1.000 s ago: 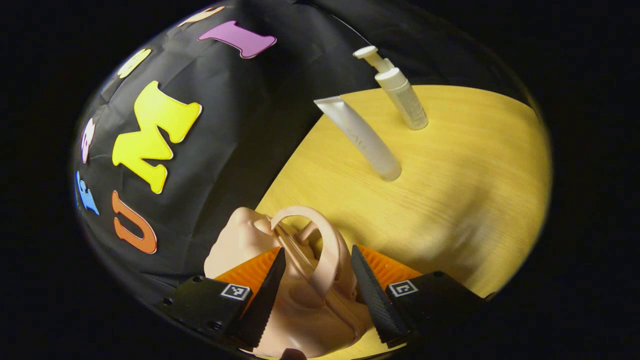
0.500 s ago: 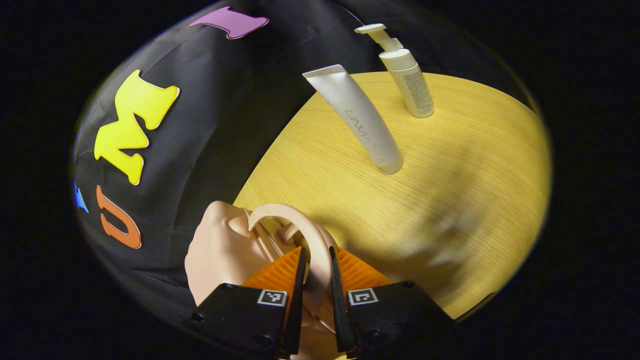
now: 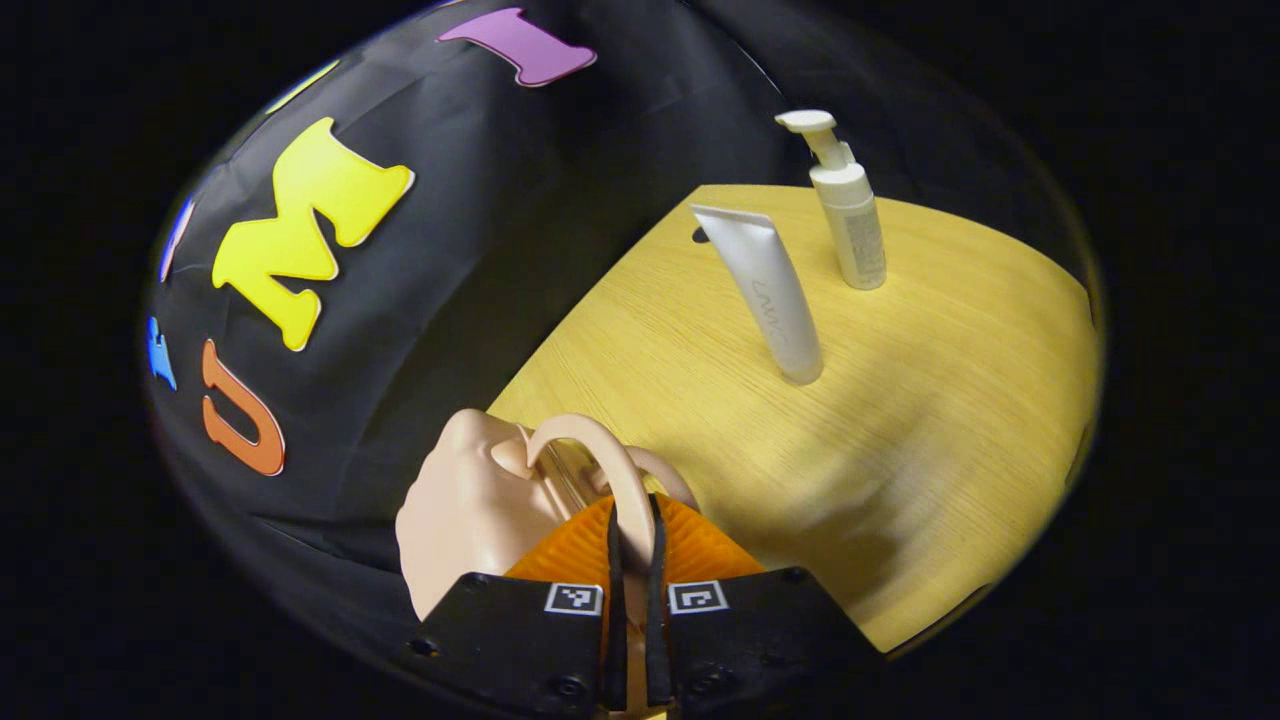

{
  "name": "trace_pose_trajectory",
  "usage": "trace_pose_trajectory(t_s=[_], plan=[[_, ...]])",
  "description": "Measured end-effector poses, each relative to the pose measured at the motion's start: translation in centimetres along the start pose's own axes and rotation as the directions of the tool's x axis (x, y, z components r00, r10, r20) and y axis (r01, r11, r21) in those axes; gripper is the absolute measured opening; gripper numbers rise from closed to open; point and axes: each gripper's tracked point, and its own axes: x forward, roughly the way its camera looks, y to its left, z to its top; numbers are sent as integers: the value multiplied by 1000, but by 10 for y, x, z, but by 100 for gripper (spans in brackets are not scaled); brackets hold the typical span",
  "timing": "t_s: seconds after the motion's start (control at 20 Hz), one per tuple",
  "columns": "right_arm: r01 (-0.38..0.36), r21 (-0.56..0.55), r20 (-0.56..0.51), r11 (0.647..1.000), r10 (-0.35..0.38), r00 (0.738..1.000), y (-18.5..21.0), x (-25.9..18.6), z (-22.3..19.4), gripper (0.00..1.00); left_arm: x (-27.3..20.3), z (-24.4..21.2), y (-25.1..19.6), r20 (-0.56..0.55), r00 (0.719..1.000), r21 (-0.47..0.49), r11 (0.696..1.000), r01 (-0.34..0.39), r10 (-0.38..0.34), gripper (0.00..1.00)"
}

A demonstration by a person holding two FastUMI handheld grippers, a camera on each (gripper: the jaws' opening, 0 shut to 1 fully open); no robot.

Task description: First open the suitcase, pack the skin care products into it, and then close the suitcase.

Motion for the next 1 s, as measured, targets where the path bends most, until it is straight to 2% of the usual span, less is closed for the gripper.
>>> trace_pose_trajectory(t_s=[0.15,0.3,0.45,0.55,0.7,0.9,1.0], plan=[[-36,2,10,999,36,999,17,0,5,80,-23,12,26,53,998,-71,997,-24,28,8],[-76,-4,22,997,76,997,34,1,7,80,-54,21,61,134,987,-195,979,-61,88,4],[-105,-2,4,994,105,994,50,5,5,80,-82,22,108,231,958,-342,936,-82,169,3],[-124,-5,16,992,125,992,60,6,13,80,-98,17,156,283,917,-396,905,-155,281,3],[-177,-31,24,984,178,984,84,7,21,80,-123,-9,208,291,882,-530,830,-175,372,2],[-239,-72,51,968,243,969,117,4,35,79,-158,-84,274,237,824,-645,718,-263,514,2],[-259,-93,46,961,264,963,132,4,36,80,-153,-130,306,191,807,-685,665,-298,558,2]])
